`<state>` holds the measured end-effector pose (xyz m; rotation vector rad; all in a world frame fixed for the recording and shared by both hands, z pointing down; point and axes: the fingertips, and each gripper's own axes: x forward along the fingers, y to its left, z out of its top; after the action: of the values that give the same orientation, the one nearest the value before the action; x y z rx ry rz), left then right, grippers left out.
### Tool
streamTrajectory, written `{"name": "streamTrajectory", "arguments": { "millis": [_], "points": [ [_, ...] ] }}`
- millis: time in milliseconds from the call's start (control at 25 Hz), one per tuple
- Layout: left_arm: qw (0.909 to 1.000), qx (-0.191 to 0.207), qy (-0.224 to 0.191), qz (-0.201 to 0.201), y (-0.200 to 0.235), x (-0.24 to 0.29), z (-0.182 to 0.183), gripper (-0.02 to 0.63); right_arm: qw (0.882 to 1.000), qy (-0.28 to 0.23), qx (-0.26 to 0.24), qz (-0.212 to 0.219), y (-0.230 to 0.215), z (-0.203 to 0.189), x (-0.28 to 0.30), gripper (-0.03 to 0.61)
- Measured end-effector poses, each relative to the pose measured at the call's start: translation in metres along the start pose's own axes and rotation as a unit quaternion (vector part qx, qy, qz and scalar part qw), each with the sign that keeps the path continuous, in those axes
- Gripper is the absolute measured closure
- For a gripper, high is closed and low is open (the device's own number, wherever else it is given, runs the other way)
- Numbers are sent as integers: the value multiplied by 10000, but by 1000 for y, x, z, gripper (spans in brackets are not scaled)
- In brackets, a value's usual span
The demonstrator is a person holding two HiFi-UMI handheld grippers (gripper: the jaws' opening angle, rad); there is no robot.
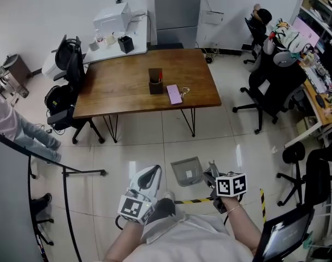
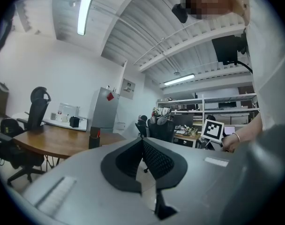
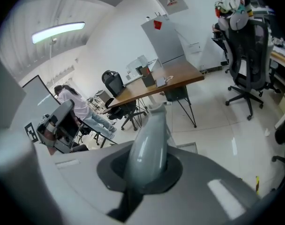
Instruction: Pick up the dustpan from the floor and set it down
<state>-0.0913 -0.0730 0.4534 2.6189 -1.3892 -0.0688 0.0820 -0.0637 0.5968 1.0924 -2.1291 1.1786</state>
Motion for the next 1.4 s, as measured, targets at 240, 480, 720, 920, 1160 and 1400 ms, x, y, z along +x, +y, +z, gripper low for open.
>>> {"name": "streamTrajectory", "arguments": {
  "millis": [240,480,720,920,1160,1400],
  "points": [
    [9999,19,-22,165,-67,-45,-6,598,9993,-118,-256,256,18,-33,-44,578],
    [9998,72,-83,154,-104,-68,-5,598,9986,-41,-409,337,26,-56,-68,578],
    [9994,147,-201,230,-105,-81,6,598,9987,-75,-427,272,29,-68,-83,578],
    [9992,92,-259,291,-109,-92,14,598,9992,-197,-317,154,25,-71,-89,578],
    [9992,163,-239,289,-115,-98,9,598,9986,-402,-292,193,31,-67,-98,578],
    [9979,341,-496,224,-123,-100,27,598,9980,-516,-258,254,36,-63,-101,577]
  ]
}}
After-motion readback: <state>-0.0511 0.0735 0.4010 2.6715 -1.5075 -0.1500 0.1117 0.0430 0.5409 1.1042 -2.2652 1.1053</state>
